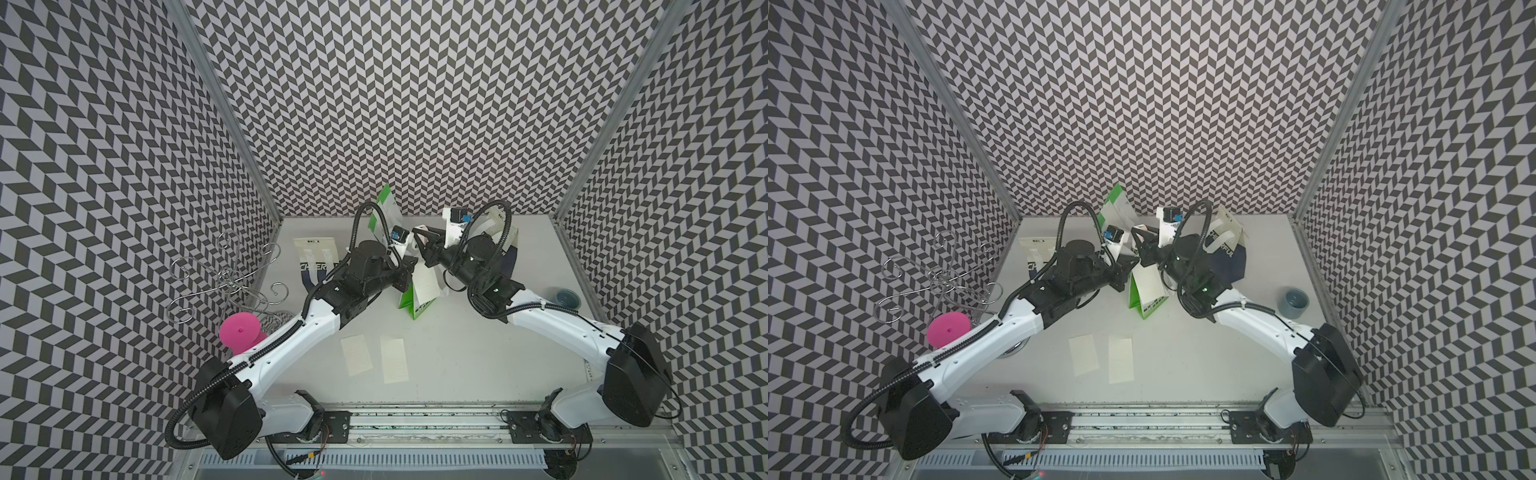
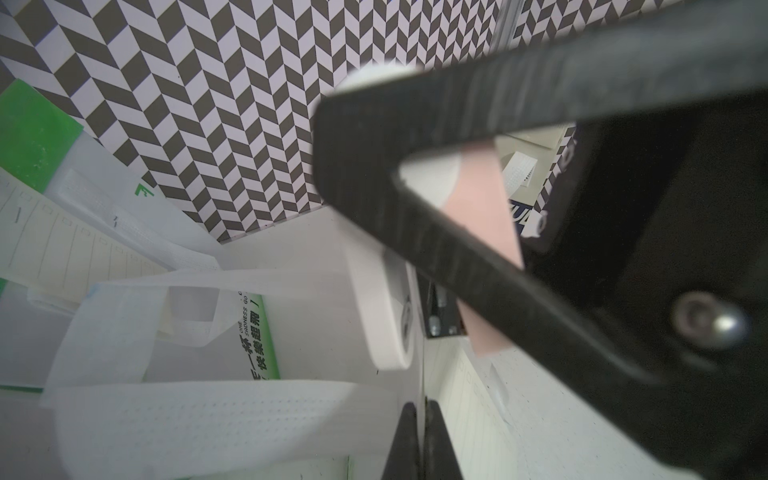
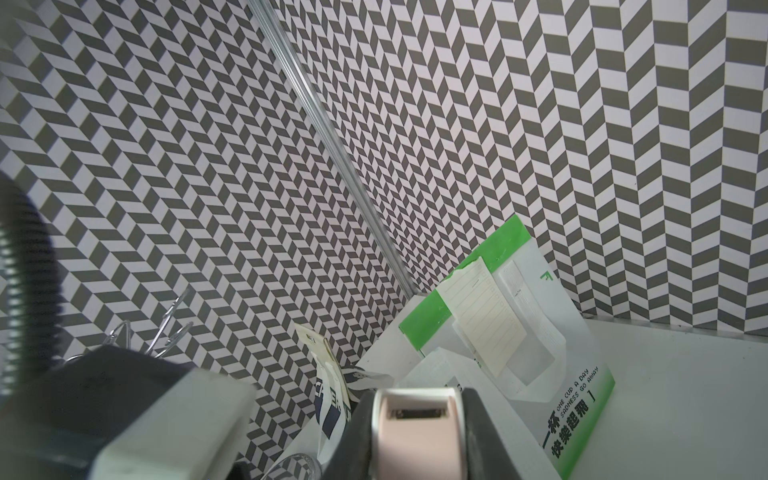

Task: Staple the receipts to the bags
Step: Place the stapler in the takeout bag.

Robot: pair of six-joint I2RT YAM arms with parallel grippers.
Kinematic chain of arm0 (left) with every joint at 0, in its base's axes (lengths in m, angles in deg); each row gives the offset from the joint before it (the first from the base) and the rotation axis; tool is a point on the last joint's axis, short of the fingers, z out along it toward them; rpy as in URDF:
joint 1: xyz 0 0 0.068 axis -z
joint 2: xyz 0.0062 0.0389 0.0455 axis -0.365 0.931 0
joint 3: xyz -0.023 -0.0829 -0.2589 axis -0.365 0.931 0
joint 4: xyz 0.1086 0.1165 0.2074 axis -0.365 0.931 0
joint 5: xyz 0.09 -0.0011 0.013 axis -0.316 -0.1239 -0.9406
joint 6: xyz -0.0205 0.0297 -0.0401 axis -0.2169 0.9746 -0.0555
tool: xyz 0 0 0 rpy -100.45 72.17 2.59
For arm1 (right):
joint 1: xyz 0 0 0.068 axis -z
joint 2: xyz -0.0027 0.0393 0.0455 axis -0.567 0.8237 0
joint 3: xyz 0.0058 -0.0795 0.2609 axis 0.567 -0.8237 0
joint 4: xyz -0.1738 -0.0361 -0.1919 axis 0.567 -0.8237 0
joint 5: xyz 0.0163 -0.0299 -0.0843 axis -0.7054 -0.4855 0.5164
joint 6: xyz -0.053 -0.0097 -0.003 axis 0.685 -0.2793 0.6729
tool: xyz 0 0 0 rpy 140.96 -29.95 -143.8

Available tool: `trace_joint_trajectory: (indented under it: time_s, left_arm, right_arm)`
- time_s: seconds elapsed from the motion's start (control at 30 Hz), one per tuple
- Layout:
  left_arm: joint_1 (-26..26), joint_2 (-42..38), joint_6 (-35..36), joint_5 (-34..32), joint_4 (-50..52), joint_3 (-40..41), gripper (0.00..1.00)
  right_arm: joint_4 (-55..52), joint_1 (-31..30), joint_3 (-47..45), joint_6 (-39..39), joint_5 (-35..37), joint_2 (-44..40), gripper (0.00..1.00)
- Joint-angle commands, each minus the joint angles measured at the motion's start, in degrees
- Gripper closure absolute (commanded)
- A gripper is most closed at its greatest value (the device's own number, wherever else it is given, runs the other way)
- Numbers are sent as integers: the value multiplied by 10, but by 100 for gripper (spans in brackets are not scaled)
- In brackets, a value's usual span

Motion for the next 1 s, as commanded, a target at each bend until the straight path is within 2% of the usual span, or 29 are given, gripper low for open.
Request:
trace_joint_trajectory:
  time_s: [0.0,0.97]
  left_arm:
    - [4,1,6,-5,24,11,100]
    - [3,14,-1,-14,20,5,100]
  right_arm:
    - [21,0,19,3,-1,12,94]
    - [-20,-9,-21,7,28,-25,95]
